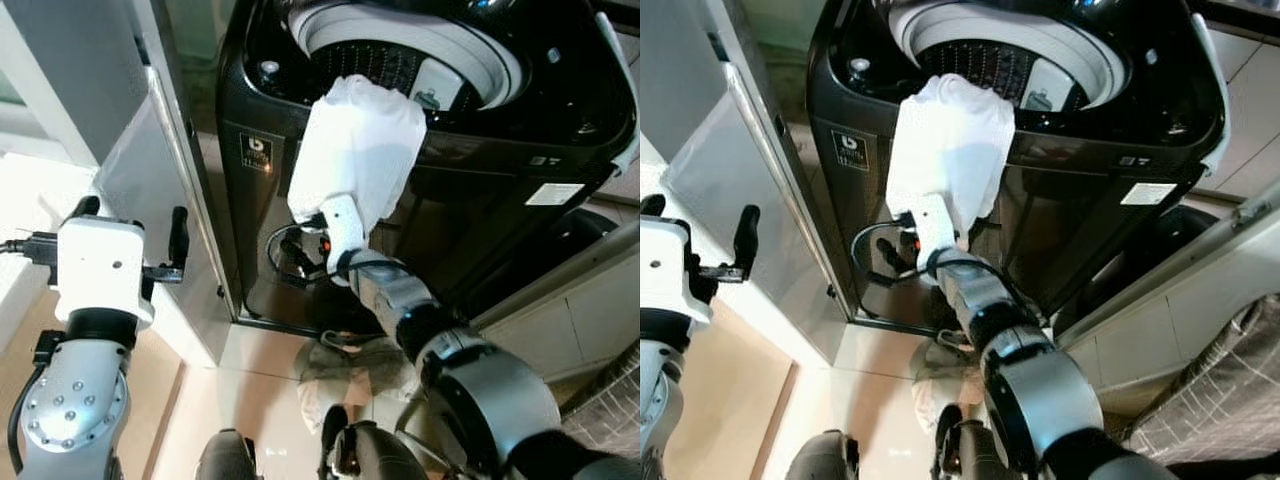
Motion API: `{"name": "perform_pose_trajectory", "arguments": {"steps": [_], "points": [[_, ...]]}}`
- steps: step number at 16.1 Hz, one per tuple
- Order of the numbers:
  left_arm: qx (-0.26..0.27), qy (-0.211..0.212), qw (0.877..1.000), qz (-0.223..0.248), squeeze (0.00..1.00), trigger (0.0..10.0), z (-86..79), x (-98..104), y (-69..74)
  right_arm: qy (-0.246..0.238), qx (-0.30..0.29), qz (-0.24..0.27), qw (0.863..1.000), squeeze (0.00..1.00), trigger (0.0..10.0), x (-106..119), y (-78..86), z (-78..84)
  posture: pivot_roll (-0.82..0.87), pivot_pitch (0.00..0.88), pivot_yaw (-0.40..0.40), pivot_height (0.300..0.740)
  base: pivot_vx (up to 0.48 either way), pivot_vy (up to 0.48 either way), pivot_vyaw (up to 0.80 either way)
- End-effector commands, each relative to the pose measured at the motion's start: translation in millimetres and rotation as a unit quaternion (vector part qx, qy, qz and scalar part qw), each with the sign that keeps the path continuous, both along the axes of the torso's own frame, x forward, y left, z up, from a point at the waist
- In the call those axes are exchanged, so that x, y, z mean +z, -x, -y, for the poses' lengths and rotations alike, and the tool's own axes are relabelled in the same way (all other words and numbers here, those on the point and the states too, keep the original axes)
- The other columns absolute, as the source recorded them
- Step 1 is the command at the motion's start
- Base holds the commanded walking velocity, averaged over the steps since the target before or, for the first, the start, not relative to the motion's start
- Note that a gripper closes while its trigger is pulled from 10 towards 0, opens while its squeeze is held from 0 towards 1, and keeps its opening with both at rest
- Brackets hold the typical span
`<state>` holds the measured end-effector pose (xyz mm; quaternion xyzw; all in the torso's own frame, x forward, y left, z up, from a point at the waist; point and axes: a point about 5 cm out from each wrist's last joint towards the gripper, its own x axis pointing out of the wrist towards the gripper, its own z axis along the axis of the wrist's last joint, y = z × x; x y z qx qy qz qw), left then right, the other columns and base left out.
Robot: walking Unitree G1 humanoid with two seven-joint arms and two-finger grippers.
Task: Clothes washing
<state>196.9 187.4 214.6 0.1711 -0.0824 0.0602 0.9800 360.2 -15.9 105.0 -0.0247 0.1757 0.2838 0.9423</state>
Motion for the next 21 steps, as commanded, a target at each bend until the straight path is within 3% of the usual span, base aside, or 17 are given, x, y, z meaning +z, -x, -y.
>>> {"name": "perform_pose_trajectory", "arguments": {"steps": [1,4,8,13,14,16,19,20,21], "points": [[-0.002,0.000,1.000,-0.001,0.00,10.0,3.4,0.9,1.8,-0.001,0.006,0.011,1.000,0.00,10.0,6.6,0.9,-14.0,0.37,0.278,-0.124,0.731,0.000,0.000,0.00],[0.002,0.002,1.000,0.002,0.00,10.0,4.8,0.8,0.9,-0.004,-0.018,0.037,0.999,0.00,10.0,25.8,-10.7,-10.5,0.37,0.273,-0.134,0.731,0.000,0.000,0.00],[0.012,0.003,1.000,0.013,0.00,10.0,4.2,1.1,-6.1,0.015,-0.037,0.116,0.992,0.00,10.0,70.3,-31.4,-1.6,0.35,0.231,-0.160,0.731,0.000,0.000,0.00],[0.014,0.010,0.999,0.040,0.00,10.0,6.6,1.6,-25.0,0.044,-0.056,0.246,0.967,0.00,10.0,147.1,-51.9,11.9,0.32,0.135,-0.186,0.731,0.000,0.000,0.00],[0.011,0.014,0.999,0.050,0.00,10.0,7.9,2.9,-32.1,0.056,-0.068,0.287,0.954,0.00,10.0,172.8,-55.7,17.8,0.31,0.099,-0.191,0.731,0.000,0.000,0.00],[0.007,0.016,0.998,0.062,0.00,10.0,9.5,4.7,-40.1,0.071,-0.088,0.333,0.936,0.00,10.0,202.3,-58.3,26.3,0.30,0.066,-0.193,0.731,0.000,0.000,0.00],[-0.001,0.015,0.996,0.085,0.00,10.0,11.0,9.4,-55.7,0.070,-0.149,0.410,0.897,0.00,10.0,258.0,-58.4,51.3,0.27,0.003,-0.191,0.731,0.000,0.000,0.00],[-0.006,0.014,0.995,0.094,0.00,10.0,10.9,12.8,-62.5,0.058,-0.190,0.444,0.874,0.00,10.0,280.5,-56.1,67.5,0.26,0.000,-0.187,0.731,0.000,0.000,0.00],[-0.008,0.013,0.995,0.096,0.00,10.0,11.5,13.8,-65.4,0.053,-0.205,0.457,0.864,0.00,10.0,288.2,-54.8,74.1,0.25,0.000,-0.184,0.731,0.000,0.000,0.00]]}}
